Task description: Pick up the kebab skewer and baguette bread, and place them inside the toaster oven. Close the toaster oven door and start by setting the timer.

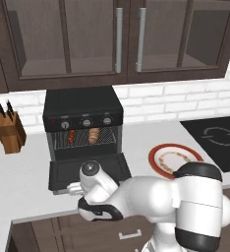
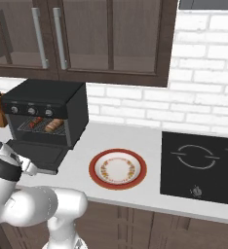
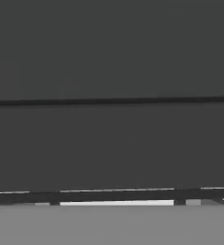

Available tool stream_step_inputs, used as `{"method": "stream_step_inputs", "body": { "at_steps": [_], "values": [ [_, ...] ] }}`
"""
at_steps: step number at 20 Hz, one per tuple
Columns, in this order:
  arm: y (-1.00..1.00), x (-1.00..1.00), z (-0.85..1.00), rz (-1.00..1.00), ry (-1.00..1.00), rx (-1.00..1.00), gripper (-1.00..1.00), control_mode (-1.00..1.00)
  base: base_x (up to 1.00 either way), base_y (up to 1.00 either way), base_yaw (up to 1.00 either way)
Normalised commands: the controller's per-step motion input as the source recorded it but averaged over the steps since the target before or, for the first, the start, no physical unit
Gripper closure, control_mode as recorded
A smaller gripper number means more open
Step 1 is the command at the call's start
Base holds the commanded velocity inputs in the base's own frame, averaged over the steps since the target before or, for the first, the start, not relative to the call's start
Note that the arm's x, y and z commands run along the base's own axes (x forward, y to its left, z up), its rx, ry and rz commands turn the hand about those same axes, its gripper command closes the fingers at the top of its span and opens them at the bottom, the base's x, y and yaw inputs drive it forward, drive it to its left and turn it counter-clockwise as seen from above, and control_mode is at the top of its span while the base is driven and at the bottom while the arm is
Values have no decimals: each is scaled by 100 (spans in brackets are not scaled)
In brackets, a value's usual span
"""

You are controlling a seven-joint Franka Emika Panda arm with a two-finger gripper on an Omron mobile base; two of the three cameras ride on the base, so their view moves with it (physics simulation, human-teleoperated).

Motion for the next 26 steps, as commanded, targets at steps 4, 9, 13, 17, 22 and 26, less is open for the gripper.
{"method": "stream_step_inputs", "body": {
  "at_steps": [4,9,13,17,22,26],
  "values": [
    [-13,52,0,0,-5,0,-100,-100,0,0,0],
    [-21,53,0,0,-1,0,-100,-100,0,0,0],
    [-20,46,0,0,-12,0,-100,-100,0,0,0],
    [-29,52,2,0,-17,0,-100,-100,0,0,0],
    [-37,69,27,0,-14,0,-100,-100,0,0,0],
    [-44,69,57,0,-9,0,-100,-100,0,0,0]
  ]
}}
